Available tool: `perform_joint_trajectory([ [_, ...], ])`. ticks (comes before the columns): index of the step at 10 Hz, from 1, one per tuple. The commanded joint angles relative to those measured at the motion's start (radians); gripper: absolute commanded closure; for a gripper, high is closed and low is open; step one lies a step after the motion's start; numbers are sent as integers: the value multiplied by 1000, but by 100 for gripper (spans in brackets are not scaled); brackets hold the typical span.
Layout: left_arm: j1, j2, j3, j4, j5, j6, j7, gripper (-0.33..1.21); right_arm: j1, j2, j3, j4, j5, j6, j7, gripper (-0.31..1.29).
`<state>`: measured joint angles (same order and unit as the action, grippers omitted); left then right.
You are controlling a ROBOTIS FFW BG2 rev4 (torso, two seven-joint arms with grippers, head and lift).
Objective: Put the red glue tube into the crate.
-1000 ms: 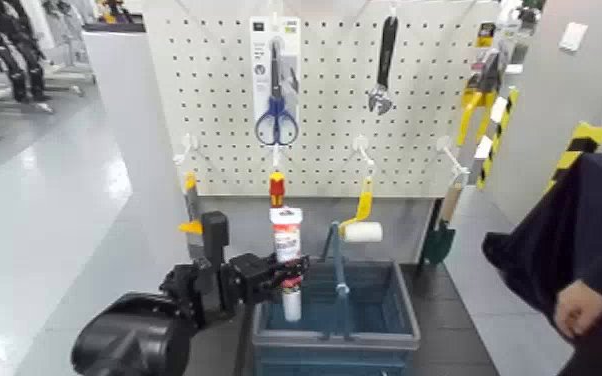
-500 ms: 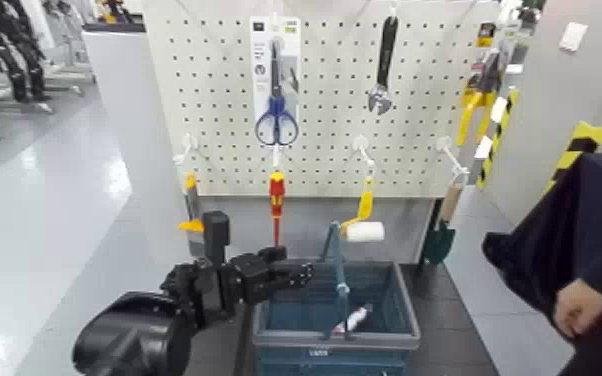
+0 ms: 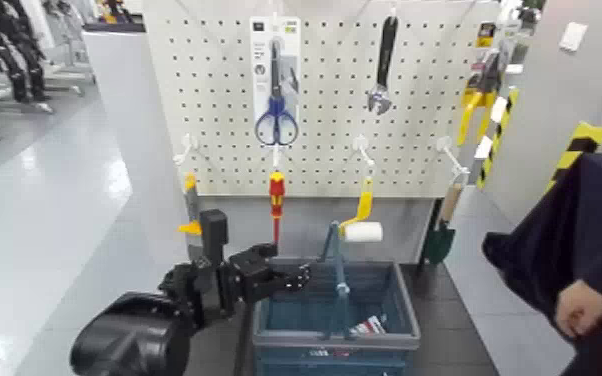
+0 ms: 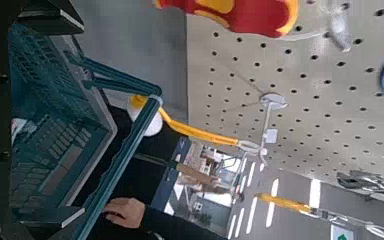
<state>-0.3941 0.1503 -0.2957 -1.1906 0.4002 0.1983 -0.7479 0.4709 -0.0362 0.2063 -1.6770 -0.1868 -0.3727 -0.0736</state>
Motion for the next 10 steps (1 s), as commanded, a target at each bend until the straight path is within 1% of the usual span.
perform_joint_trajectory([
  [1,103,9,52,-182,-47,10,74,-7,0,-1,1,-3,0,0,0,24],
  [2,164,8,73,-261,-78,1,131,-7,2,-1,1,-3,0,0,0,24],
  [3,230,-9,110,-340,-112,1,185,-7,2,-2,1,-4,-2,2,0,24],
  [5,343,-38,164,-465,-187,1,251,-6,2,-5,2,-4,-7,3,5,24],
  [6,386,-38,181,-518,-230,-16,274,-4,2,-7,2,-6,-8,6,6,23],
  [7,446,-35,178,-557,-238,-51,343,2,3,-7,2,-7,-8,6,6,23],
  [8,508,-41,176,-583,-236,-76,406,2,3,-8,-1,-7,-10,8,14,23],
  [10,612,-52,179,-644,-241,-71,479,3,5,-10,-2,-10,-10,8,21,23],
])
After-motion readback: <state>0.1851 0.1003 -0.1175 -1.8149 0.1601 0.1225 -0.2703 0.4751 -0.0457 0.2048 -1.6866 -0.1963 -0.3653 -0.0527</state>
